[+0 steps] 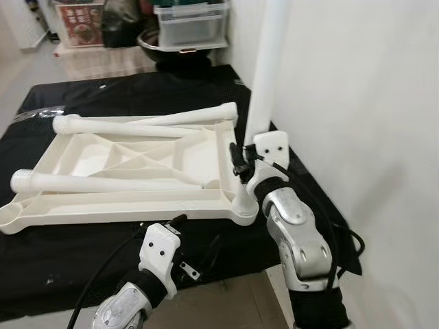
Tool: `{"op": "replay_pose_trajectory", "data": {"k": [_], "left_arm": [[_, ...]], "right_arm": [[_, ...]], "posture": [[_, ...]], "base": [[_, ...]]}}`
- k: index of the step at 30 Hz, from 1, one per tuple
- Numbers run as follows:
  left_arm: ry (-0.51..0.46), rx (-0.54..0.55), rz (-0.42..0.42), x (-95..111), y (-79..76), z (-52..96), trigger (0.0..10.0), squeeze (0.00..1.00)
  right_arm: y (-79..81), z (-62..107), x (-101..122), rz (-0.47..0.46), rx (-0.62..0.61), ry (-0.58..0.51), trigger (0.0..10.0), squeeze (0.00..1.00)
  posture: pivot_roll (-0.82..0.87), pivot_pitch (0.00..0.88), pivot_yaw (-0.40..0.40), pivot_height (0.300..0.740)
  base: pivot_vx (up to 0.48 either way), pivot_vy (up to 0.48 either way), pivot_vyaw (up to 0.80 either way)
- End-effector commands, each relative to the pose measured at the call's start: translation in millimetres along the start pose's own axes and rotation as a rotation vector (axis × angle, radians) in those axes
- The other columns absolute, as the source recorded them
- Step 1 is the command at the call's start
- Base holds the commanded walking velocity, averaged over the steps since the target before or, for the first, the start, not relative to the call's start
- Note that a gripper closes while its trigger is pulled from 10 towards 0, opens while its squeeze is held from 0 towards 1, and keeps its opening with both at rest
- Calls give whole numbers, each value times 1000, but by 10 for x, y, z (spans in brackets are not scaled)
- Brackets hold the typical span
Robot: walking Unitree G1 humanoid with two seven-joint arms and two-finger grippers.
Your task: Building children table
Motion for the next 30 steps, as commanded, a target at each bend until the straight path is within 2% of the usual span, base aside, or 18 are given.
{"op": "replay_pose_trajectory", "data": {"k": [1,4,6,7,9,10,11,12,14,17,19,21,24,25,26,27,30], "left_arm": [[7,1,4,-10,-8,40,10000,0],[4,-9,12,11,-29,55,10000,0],[-5,-12,25,69,-51,105,10000,0],[-5,-12,25,69,-51,105,10000,0],[-11,-26,26,129,-114,178,10000,0],[-11,-26,26,129,-114,178,10000,0],[-15,-32,27,178,-153,227,10000,0],[-15,-32,27,178,-153,227,10000,0],[-28,-29,42,284,-219,326,10000,0],[-35,-23,51,327,-246,365,10000,0],[-33,-10,63,376,-309,457,10000,0],[-33,-10,63,376,-309,457,10000,0],[-37,23,68,425,-303,522,10000,0],[-36,34,71,443,-303,545,10000,0],[-36,34,71,443,-303,545,10000,0],[-32,47,71,450,-296,567,10000,0],[-26,58,70,453,-289,590,10000,0]], "right_arm": [[-13,-1,-372,-53,61,122,10000,1000],[-64,-17,-292,-73,75,76,10000,1000],[-190,-41,-137,-90,157,-26,10000,1000],[-190,-41,-137,-90,157,-26,10000,1000],[-358,-44,-59,-29,262,-86,10000,1000],[-358,-44,-59,-29,262,-86,10000,1000],[-405,-28,-59,12,346,-94,10000,0],[-405,-28,-59,12,346,-94,10000,0],[-441,30,-57,68,506,-117,10000,0],[-446,50,-53,86,562,-130,10000,0],[-446,60,-23,98,666,-145,10000,0],[-446,60,-23,98,666,-145,10000,0],[-488,28,65,88,730,-172,10000,0],[-527,2,106,75,746,-187,1725,0],[-527,2,106,75,746,-187,1725,0],[-545,9,128,60,774,-197,0,0],[-560,27,126,48,799,-202,0,0]], "posture": [[30,143,-26,740],[29,142,-27,740],[23,143,-32,740],[23,143,-32,740],[27,145,-42,740],[27,145,-42,740],[33,147,-46,740],[33,147,-46,740],[45,146,-51,740],[49,146,-52,740],[70,142,-58,740],[70,142,-58,740],[73,137,-58,740],[74,135,-57,740],[74,135,-57,740],[76,135,-57,740],[76,133,-58,740]], "base": [[0,0,0],[0,0,0],[0,0,0],[0,0,0],[0,0,0],[0,0,0],[0,0,0],[0,0,0],[0,0,0],[0,0,0],[0,0,0],[0,0,0],[0,0,0],[0,0,0],[0,0,0],[0,0,0],[0,0,0]]}}
Point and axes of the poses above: a point about 5 cm out from each wrist's last joint towards the gripper, its own z axis pointing back from the gripper into the wrist, its own x axis along the axis of the wrist's last joint, y = z × x, the point moved 4 cm from there along -z, pointing out of the wrist towards the gripper, and after that the axes turned 14 degrees about z, right-handed, at the moved point
